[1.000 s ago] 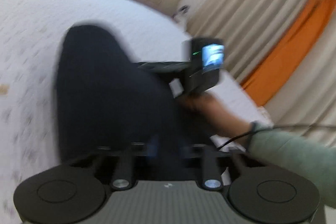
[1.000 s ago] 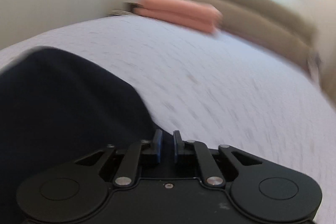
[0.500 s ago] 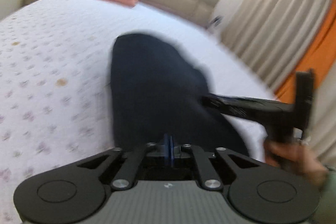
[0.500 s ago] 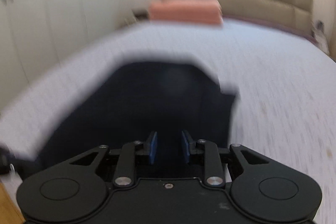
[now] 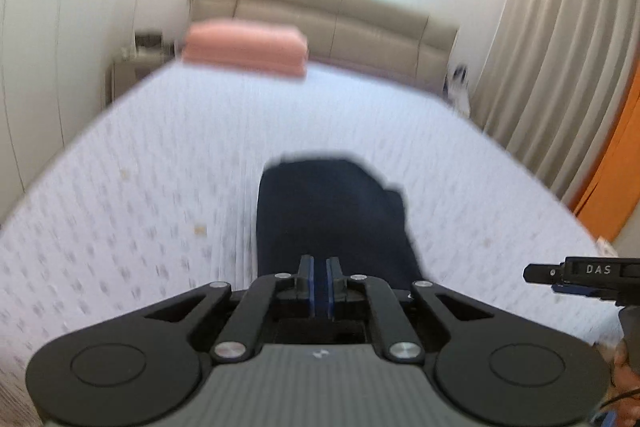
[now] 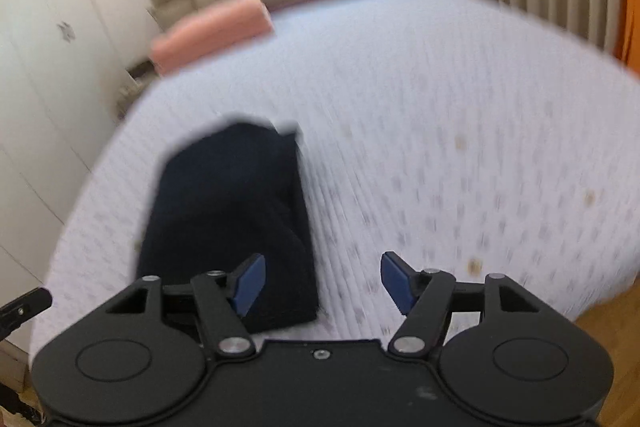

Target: Fold large clothes

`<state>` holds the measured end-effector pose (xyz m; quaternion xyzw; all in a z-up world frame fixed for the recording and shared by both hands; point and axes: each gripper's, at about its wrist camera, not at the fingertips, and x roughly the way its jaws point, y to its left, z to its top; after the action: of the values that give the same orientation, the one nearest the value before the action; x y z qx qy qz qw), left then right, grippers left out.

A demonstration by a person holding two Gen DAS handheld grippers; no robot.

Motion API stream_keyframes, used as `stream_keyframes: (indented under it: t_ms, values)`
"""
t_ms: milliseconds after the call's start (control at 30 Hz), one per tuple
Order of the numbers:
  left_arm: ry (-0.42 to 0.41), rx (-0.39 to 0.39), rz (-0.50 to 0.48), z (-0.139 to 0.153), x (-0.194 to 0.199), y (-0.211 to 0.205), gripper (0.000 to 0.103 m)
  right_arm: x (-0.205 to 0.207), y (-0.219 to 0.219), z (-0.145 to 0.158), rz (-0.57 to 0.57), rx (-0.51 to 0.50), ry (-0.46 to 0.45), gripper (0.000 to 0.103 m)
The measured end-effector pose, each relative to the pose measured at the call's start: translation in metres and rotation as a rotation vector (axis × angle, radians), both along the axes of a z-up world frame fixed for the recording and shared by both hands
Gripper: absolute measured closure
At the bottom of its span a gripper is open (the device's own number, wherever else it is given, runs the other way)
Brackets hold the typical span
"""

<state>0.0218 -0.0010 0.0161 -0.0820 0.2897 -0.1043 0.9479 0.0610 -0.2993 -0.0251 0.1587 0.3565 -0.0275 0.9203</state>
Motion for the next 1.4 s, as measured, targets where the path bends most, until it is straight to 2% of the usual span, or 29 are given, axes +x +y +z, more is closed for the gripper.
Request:
stream_keyframes:
  t_ms: [100, 200, 267, 333, 400, 500, 533, 567, 933, 1067, 1200, 1400]
  values:
    - [-0.088, 0.015, 0.015, 0.040, -0.030, -0.007, 0.091, -0.039, 0.014, 0.053, 0.007, -0.076, -0.146, 0.018]
    - [-0.143, -0.003, 0.010, 0.072, -0.059, -0.012, 0.077, -0.070, 0.031, 0.084, 0.031, -0.141, -0.263, 0.015]
    - [-0.167, 0.002, -0.002, 0.085, -0.075, -0.017, 0.066, -0.083, 0.041, 0.094, 0.071, -0.179, -0.301, 0.011]
    - [-0.182, 0.030, 0.002, 0.092, -0.085, -0.025, 0.058, -0.093, 0.051, 0.097, 0.099, -0.208, -0.309, 0.002]
    - [-0.183, 0.036, 0.002, 0.093, -0.089, -0.031, 0.048, -0.099, 0.059, 0.096, 0.118, -0.225, -0.306, 0.001]
    - [-0.175, 0.038, 0.014, 0.091, -0.082, -0.039, 0.018, -0.090, 0.072, 0.084, 0.153, -0.245, -0.257, 0.001]
    - [-0.166, 0.050, 0.029, 0.089, -0.080, -0.041, 0.004, -0.084, 0.074, 0.078, 0.160, -0.243, -0.242, 0.001]
    - [-0.152, 0.064, 0.043, 0.085, -0.074, -0.043, 0.000, -0.077, 0.076, 0.074, 0.168, -0.236, -0.224, 0.001]
    - [0.101, 0.085, 0.099, 0.021, 0.012, -0.036, 0.000, -0.003, 0.077, 0.017, 0.176, -0.179, -0.007, 0.001]
    - [0.126, 0.057, 0.108, 0.006, 0.027, -0.032, 0.000, 0.016, 0.073, -0.002, 0.164, -0.167, 0.054, 0.001]
    - [0.136, 0.109, 0.122, -0.004, 0.041, -0.037, 0.000, 0.030, 0.067, -0.015, 0.149, -0.158, 0.092, 0.001]
    - [0.155, 0.137, 0.173, -0.010, 0.053, -0.039, 0.000, 0.039, 0.062, -0.023, 0.136, -0.157, 0.123, 0.001]
